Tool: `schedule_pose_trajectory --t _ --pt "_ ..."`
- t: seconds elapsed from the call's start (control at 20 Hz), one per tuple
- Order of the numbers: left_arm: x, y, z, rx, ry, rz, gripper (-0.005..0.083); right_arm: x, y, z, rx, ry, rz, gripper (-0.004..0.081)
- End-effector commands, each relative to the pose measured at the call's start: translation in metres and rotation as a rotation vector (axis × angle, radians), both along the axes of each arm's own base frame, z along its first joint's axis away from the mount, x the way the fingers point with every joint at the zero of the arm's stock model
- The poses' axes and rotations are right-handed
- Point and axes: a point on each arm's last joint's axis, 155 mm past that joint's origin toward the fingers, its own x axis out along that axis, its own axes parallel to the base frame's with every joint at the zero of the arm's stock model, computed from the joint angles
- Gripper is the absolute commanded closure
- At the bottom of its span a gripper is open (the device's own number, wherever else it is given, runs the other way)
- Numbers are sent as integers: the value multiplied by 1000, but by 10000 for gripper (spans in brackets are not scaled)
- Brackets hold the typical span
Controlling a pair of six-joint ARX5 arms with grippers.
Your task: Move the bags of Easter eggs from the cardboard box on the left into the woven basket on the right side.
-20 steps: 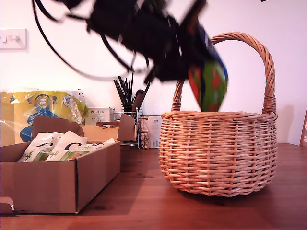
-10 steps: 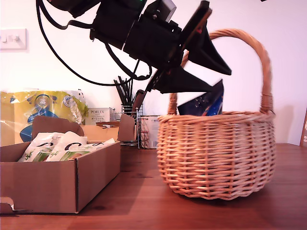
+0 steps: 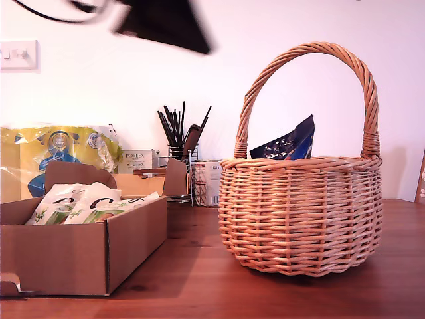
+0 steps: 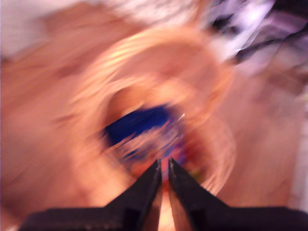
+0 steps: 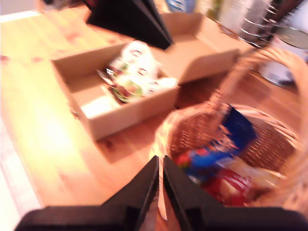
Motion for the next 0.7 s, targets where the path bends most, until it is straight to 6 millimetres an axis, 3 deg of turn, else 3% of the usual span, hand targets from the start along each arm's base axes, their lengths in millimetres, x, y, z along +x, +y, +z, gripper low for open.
schedule_pose_trajectory --t 0.0,0.2,0.3,0.55,0.6,0.65 --pt "-1 22 -34 78 23 3 796 2 12 0 53 59 12 782" --pt "6 77 -68 170 -18 -5 796 21 34 -2 111 99 -1 782" --pt "13 98 -80 182 -15 10 796 26 44 -13 81 110 18 782" --pt "24 107 -79 284 -189 -108 794 26 61 -38 17 147 73 782" --pt "24 107 -80 300 -210 -135 762 25 65 -37 23 143 87 782" --pt "24 105 -83 313 -226 -159 626 25 68 -36 28 137 92 782"
